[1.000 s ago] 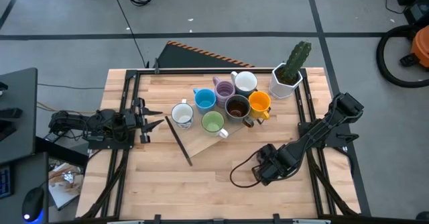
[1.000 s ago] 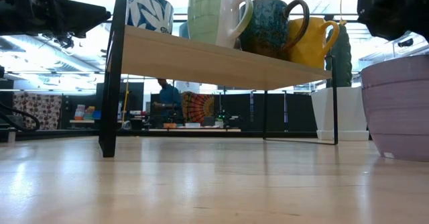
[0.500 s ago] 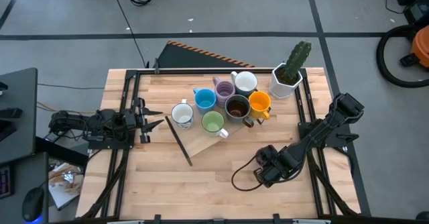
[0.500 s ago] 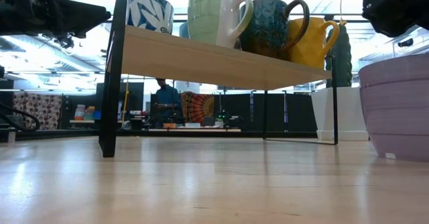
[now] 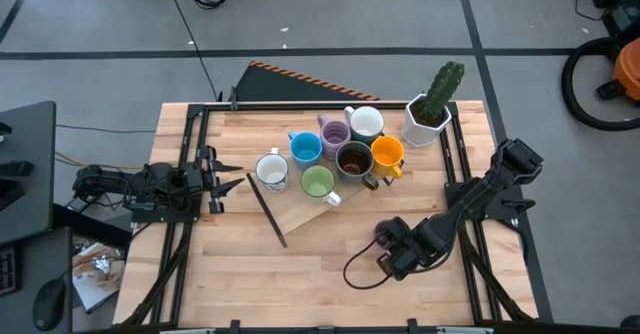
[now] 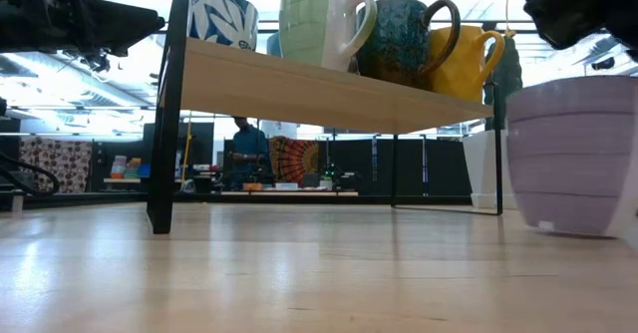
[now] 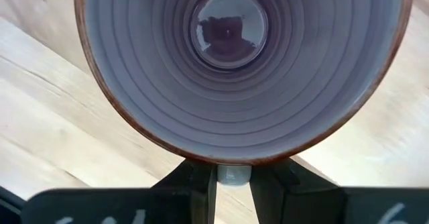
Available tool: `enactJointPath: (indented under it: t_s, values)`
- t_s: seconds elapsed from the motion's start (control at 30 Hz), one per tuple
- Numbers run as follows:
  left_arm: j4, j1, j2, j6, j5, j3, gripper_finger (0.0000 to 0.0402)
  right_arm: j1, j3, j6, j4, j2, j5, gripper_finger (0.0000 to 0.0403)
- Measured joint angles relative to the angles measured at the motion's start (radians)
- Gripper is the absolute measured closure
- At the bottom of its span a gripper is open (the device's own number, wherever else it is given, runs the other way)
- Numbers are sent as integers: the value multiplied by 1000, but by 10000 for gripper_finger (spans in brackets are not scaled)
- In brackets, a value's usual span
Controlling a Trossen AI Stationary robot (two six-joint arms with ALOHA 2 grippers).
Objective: Place coffee mugs
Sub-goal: Put the purple patterned mug on the shelf
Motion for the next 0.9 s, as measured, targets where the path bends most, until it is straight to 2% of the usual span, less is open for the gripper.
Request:
enactJointPath:
  t_s: [0.37, 0.63, 0.77, 0.9]
  values:
    - [0, 0, 0, 1, 0, 0, 260, -90, 36, -148, 53, 0, -56, 333]
    - [0, 0, 0, -1, 0, 0, 260, -147, 110, -232, 58, 3, -20, 333]
    - [-2, 0, 0, -4, 0, 0, 260, -165, 180, -296, 62, 66, -36, 333]
    - [-4, 0, 0, -15, 0, 0, 260, -176, 311, -397, 39, 177, -58, 333]
